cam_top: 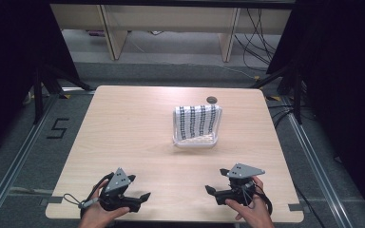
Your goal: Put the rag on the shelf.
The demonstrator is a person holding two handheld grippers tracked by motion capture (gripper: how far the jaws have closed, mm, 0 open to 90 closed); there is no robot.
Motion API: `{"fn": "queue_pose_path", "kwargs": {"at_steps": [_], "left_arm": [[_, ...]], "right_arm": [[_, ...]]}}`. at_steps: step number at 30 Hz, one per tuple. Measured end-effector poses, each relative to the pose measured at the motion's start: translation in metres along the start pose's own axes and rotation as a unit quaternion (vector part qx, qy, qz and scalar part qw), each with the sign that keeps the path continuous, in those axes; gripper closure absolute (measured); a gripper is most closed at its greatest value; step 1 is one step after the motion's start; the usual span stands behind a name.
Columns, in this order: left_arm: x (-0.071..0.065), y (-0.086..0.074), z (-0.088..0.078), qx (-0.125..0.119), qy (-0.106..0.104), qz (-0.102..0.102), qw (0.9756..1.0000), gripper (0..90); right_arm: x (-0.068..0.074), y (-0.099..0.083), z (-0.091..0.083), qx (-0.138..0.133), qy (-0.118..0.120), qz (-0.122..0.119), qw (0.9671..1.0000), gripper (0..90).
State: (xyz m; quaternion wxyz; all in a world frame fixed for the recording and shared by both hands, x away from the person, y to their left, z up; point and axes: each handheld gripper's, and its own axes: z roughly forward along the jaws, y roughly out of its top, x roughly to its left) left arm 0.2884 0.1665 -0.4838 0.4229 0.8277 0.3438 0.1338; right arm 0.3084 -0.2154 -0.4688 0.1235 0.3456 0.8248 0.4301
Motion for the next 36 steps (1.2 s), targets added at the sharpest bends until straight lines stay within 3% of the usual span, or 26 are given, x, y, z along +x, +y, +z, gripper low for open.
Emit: {"fn": "queue_pose_path", "kwargs": {"at_steps": [1,3,6,7,9,12,13,14,17,25,29,35,36], "left_arm": [[-0.002,-0.001,0.001,-0.006,-0.002,-0.011,0.9999,18.1],[-0.005,-0.003,0.001,-0.009,-0.004,-0.013,0.9999,18.1],[-0.005,-0.004,-0.001,-0.003,-0.004,-0.004,1.0,18.1],[-0.006,-0.006,-0.001,-0.004,-0.004,-0.007,1.0,18.0],[-0.006,-0.009,-0.001,-0.003,-0.003,-0.007,1.0,17.9],[-0.004,-0.01,-0.001,0.006,-0.002,-0.002,1.0,17.8],[-0.005,-0.01,-0.001,0.005,-0.001,-0.007,1.0,17.7],[-0.004,-0.011,-0.001,0.002,0.002,-0.009,1.0,17.6],[-0.003,-0.011,0.0,0.005,0.004,-0.002,1.0,17.5],[0.0,-0.013,0.001,0.012,0.005,-0.003,0.9999,17.5],[0.0,-0.014,0.003,0.005,0.008,-0.013,0.9999,17.5],[0.003,-0.015,0.004,0.016,0.012,-0.012,0.9997,17.5],[0.005,-0.015,0.004,0.02,0.017,-0.009,0.9996,17.5]], "right_arm": [[0.002,-0.002,-0.001,0.003,0.0,0.007,1.0,17.7],[0.002,-0.006,-0.002,0.004,0.001,0.008,1.0,17.5],[0.003,-0.01,-0.003,-0.003,0.003,0.008,1.0,16.9],[0.005,-0.012,-0.005,0.004,-0.002,0.017,0.9998,16.8],[0.004,-0.016,-0.005,0.005,-0.007,0.012,0.9999,16.6],[0.005,-0.019,-0.003,0.012,-0.001,0.016,0.9998,16.5],[0.009,-0.021,-0.004,0.017,-0.004,0.033,0.9993,16.5],[0.007,-0.022,-0.002,0.014,-0.005,0.014,0.9998,16.5],[0.009,-0.024,0.0,0.024,0.004,0.014,0.9996,16.5],[0.007,-0.024,0.001,0.023,-0.002,0.007,0.9997,16.5],[0.007,-0.024,0.0,0.026,-0.007,0.011,0.9996,16.5],[0.008,-0.025,-0.001,0.023,-0.01,0.025,0.9994,16.6],[0.005,-0.024,-0.001,0.023,-0.01,0.013,0.9996,16.6]]}}
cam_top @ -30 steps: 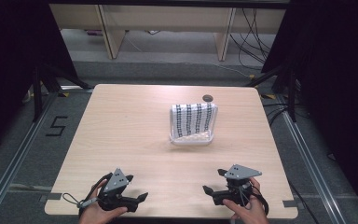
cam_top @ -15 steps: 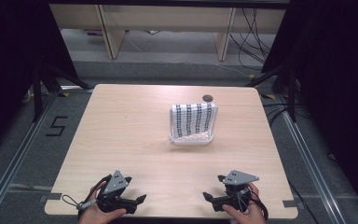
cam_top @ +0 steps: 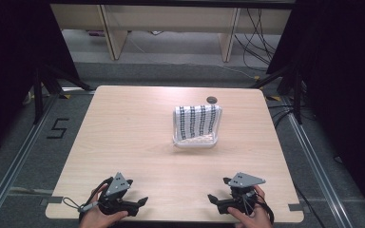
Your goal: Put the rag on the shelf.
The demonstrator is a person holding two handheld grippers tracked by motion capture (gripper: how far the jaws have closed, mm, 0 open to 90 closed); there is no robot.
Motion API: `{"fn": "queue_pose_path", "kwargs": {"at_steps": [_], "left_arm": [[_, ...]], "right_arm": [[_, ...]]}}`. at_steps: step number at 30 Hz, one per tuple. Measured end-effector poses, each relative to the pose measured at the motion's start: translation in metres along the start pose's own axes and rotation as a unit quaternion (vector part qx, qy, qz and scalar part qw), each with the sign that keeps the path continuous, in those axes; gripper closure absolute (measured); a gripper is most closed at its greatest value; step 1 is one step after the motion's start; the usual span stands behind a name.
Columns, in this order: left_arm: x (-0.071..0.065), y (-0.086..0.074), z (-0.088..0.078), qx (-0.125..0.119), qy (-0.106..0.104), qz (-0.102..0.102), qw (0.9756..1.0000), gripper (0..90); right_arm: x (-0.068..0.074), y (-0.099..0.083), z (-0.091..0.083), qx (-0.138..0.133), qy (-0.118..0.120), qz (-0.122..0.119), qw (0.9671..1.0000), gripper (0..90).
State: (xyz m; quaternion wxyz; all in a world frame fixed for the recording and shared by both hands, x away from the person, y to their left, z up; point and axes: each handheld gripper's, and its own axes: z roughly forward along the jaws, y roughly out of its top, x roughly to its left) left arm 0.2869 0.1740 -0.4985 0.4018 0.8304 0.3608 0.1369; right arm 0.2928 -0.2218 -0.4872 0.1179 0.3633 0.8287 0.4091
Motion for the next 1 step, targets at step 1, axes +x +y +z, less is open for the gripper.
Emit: {"fn": "queue_pose_path", "kwargs": {"at_steps": [1], "left_arm": [[0.001,-0.0001,-0.0002,0.0,-0.005,-0.001,1.0,17.5]], "right_arm": [[-0.0016,-0.0001,0.0014,-0.002,0.011,-0.002,0.9999,16.5]]}}
